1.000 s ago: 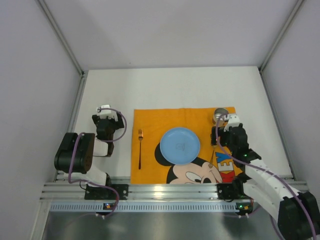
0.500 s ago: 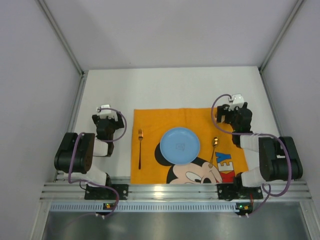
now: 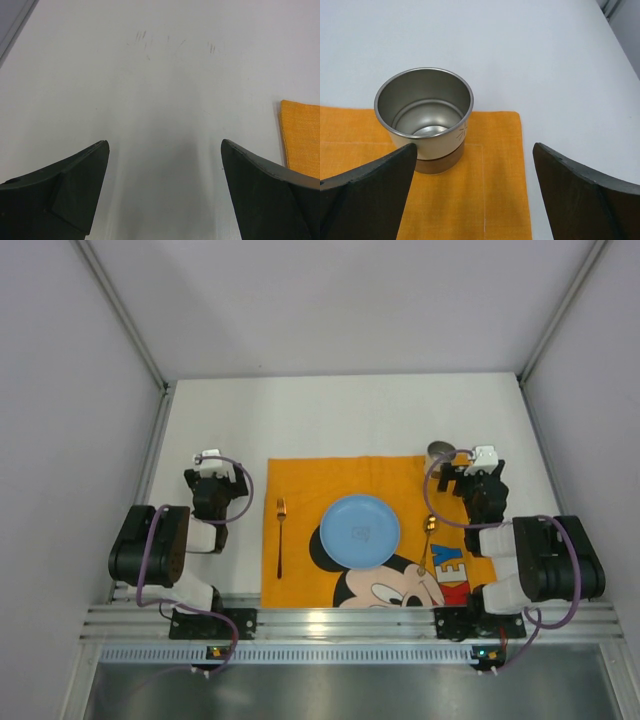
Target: Set the dinner table for one person
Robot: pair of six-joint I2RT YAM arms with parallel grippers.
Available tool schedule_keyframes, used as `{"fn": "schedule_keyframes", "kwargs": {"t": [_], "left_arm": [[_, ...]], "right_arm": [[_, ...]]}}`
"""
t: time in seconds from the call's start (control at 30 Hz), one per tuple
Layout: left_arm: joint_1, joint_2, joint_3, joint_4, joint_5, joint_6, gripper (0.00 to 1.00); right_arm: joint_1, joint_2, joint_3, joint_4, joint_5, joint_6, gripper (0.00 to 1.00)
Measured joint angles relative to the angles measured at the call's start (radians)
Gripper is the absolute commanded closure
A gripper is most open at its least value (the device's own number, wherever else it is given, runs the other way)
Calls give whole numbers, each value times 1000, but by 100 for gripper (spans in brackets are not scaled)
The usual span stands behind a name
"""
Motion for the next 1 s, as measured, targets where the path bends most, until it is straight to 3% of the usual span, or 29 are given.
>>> {"fn": "schedule_keyframes", "kwargs": {"t": [1.0], "left_arm": [[0, 0, 0, 0, 0, 0, 2]], "right_arm": [[0, 0, 5, 11, 44, 18, 0]]}}
